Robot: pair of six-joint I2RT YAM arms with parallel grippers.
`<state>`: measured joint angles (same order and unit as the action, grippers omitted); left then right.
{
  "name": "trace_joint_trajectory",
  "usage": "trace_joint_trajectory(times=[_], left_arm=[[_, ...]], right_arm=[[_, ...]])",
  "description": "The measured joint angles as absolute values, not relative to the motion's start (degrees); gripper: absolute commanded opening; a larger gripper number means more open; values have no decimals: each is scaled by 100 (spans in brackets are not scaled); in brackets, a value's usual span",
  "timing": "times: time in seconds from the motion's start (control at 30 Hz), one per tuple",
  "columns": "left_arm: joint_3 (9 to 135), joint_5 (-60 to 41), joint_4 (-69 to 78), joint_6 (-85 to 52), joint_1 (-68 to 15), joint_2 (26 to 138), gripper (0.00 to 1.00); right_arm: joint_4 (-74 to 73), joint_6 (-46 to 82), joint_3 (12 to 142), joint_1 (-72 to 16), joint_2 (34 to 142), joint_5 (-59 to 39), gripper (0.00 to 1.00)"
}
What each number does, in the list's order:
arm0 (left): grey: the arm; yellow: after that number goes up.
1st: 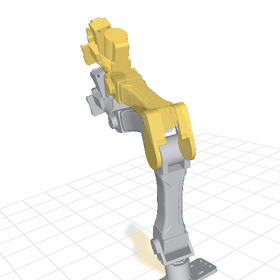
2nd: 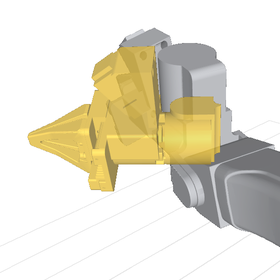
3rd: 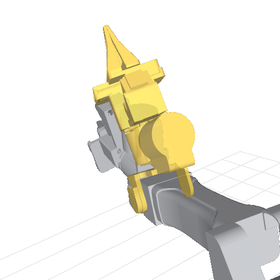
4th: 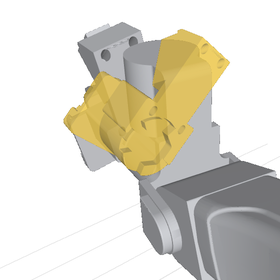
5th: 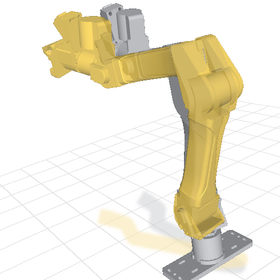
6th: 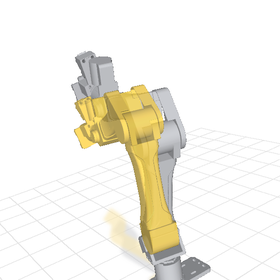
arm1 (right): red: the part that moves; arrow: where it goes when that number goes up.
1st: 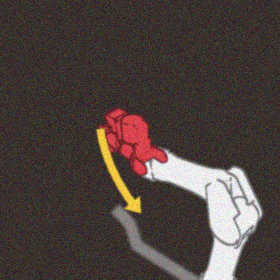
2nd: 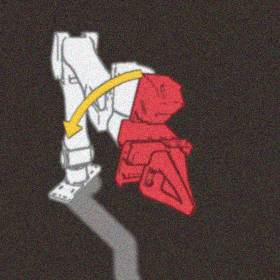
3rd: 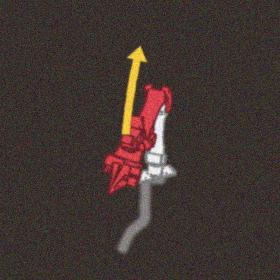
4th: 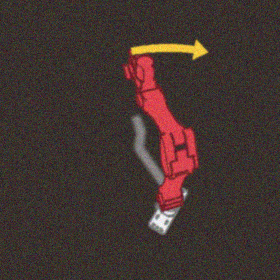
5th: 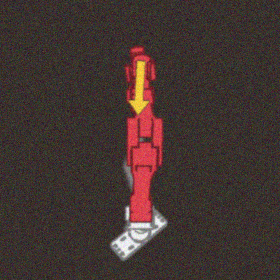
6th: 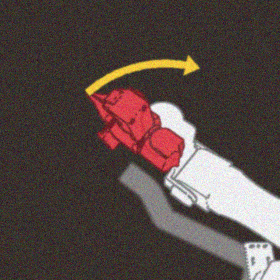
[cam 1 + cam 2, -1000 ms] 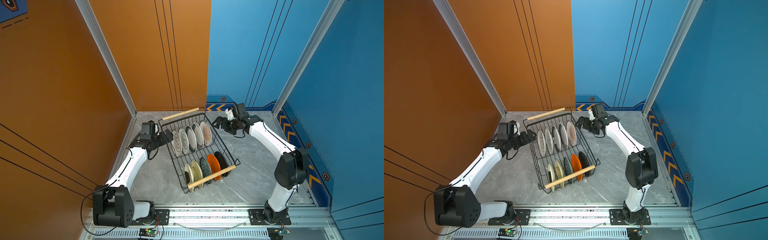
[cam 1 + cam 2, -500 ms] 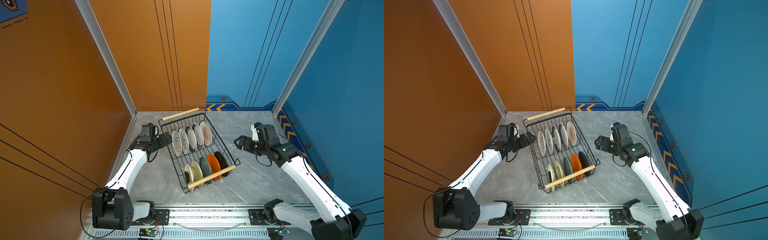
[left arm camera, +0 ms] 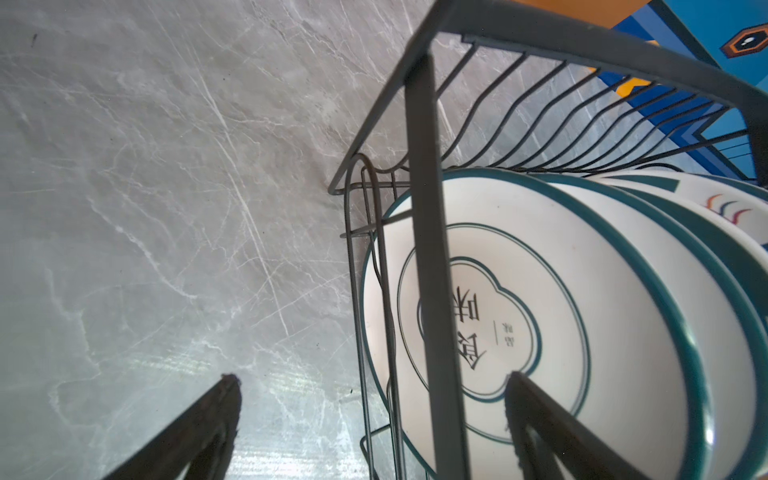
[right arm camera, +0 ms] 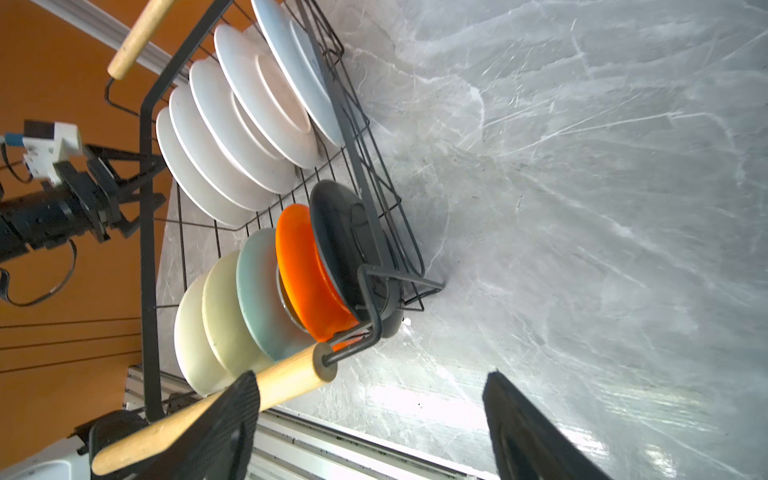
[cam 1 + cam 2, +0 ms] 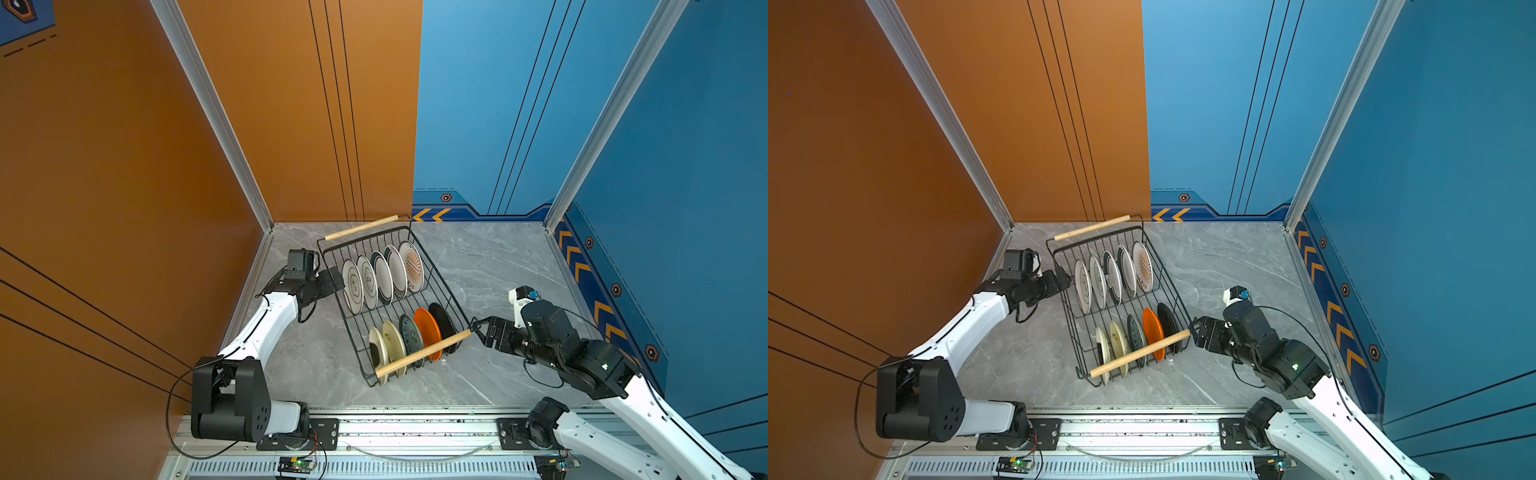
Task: Unload the plates from the dish rack
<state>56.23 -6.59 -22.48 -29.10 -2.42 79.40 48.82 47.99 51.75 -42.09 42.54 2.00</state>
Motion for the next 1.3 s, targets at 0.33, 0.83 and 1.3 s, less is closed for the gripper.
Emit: trace_joint_trajectory(times=[0.33, 0.83, 1.3], left_arm=[[5966, -296, -2362, -2864, -67, 8324, 98], [5918, -290, -2270, -2853, 318, 8530, 95], [4904, -386, -1737, -3310, 1149, 7782, 94]], right_arm=[[4447, 5155, 5186, -4899, 5013, 521, 80], [3804, 5402, 5203, -4877, 5481, 464, 70], [3284, 4866, 6222, -3658, 7223, -672, 64]])
